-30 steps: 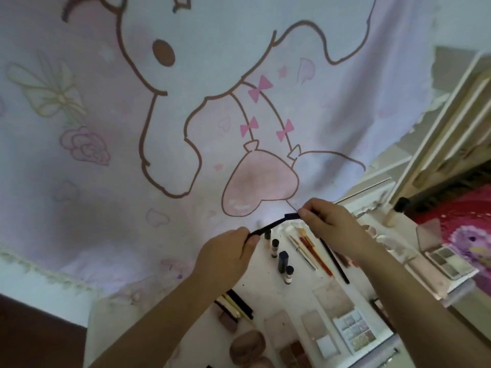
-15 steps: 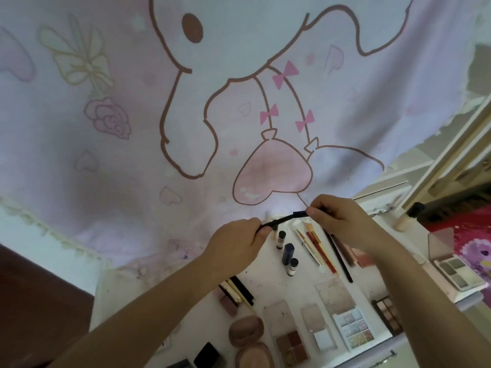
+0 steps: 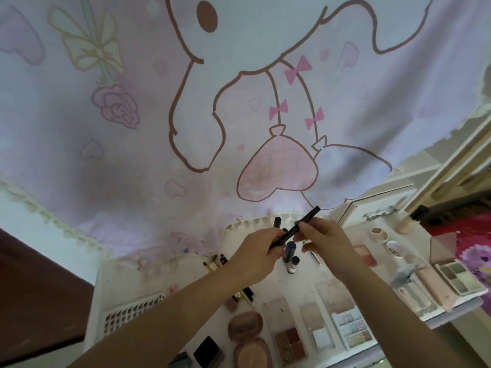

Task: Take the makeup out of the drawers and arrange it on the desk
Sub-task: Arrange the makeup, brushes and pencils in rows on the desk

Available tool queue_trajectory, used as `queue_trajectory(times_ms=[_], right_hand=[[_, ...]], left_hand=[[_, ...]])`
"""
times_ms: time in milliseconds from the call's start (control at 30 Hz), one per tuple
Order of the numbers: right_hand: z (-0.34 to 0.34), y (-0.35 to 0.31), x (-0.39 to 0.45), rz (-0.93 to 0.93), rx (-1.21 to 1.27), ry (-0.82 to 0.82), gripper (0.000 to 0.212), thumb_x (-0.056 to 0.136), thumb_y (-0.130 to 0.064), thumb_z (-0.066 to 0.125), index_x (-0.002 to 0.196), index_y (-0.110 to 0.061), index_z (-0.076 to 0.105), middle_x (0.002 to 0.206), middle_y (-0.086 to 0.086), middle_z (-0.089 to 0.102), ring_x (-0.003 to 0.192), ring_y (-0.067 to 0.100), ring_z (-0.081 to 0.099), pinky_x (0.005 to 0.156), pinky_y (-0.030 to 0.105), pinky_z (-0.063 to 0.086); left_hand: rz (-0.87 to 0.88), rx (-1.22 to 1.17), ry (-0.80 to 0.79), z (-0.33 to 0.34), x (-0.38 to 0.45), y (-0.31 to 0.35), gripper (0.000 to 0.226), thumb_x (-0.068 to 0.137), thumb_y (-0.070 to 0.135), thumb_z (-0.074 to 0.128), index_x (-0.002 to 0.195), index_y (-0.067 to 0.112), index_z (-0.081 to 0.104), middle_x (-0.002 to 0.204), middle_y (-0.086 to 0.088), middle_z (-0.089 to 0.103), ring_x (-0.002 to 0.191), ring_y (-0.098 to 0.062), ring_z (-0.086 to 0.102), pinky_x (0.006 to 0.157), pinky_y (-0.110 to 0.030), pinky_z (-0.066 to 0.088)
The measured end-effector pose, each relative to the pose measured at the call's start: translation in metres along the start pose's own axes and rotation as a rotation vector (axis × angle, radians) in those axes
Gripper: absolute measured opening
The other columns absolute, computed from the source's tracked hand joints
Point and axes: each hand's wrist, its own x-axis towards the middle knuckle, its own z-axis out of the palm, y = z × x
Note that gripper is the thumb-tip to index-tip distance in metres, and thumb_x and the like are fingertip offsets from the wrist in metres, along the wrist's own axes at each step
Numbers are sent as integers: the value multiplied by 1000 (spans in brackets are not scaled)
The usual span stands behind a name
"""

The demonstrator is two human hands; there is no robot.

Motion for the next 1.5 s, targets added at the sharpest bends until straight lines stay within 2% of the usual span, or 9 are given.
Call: queue_trajectory(times_ms=[233, 400, 500, 667, 767, 900, 1067, 1233, 1500], right_hand=[[-14, 19, -4, 55, -10, 113, 23, 91, -5, 49, 71, -7, 59, 54, -3, 62, 47, 2, 57, 40, 12, 40], [-28, 32, 4, 129, -62, 119, 23, 91, -7, 49, 72, -10, 59, 66, 5, 59, 53, 8, 58, 43, 14, 44], [-27, 42, 8, 161, -61, 81, 21, 91, -7, 48, 73, -11, 59, 68, 3, 60, 58, 10, 59, 46, 15, 45], [-29, 50, 15, 204, -15, 55, 19, 91, -5, 49, 76, -7, 60, 72, 5, 64, 53, 3, 63, 48, 14, 49], [-35, 48, 20, 183, -98, 79, 22, 91, -4, 47, 72, -8, 58, 70, 4, 63, 56, 7, 62, 46, 12, 47], [-51, 55, 52, 116, -648, 155, 24, 93, -15, 46, 90, 3, 61, 72, 5, 61, 68, 21, 56, 65, 27, 44], [-40, 89, 94, 202, -1221, -148, 32, 95, -23, 41, 105, 3, 57, 108, 18, 63, 102, 30, 58, 84, 31, 42], [-34, 121, 121, 259, -1404, -260, 29, 94, -25, 42, 103, -2, 58, 110, 13, 62, 102, 27, 58, 77, 30, 44], [-41, 124, 120, 201, -1400, -137, 30, 92, -28, 49, 109, -3, 54, 111, 14, 60, 102, 28, 58, 80, 33, 46]], left_hand=[[-85, -6, -32, 32, 10, -18, 29, 91, 16, 55, 116, 2, 55, 114, -7, 62, 90, -13, 57, 60, -7, 39], [-325, -377, -178, 46, 16, -32, 10, 95, 5, 45, 98, 6, 54, 75, -3, 56, 44, 1, 59, 55, -12, 51], [-358, -438, -216, 51, 20, -37, 9, 96, 4, 42, 94, 3, 52, 69, -4, 54, 39, 0, 58, 50, -12, 51], [-376, -350, -316, 59, 29, -45, 15, 95, 6, 44, 105, 2, 54, 77, -2, 58, 46, 2, 61, 57, -12, 51], [-385, -262, -324, 60, 32, -50, 39, 95, 14, 47, 132, 3, 42, 108, -15, 62, 73, -9, 61, 67, -15, 49], [-370, -82, -225, 44, 34, -73, 38, 95, 20, 46, 129, 4, 46, 119, -16, 59, 92, -17, 57, 80, -26, 45], [-447, 345, -200, 24, 31, -117, 35, 97, 22, 40, 128, 8, 48, 128, -9, 54, 116, -22, 52, 94, -27, 41], [-451, 590, -184, 19, 27, -156, 31, 93, 12, 41, 122, 11, 53, 127, -7, 53, 117, -21, 48, 94, -29, 40], [-338, 776, -203, 23, 52, -170, 37, 86, -2, 40, 120, 7, 52, 123, -12, 50, 116, -26, 45, 94, -29, 37]])
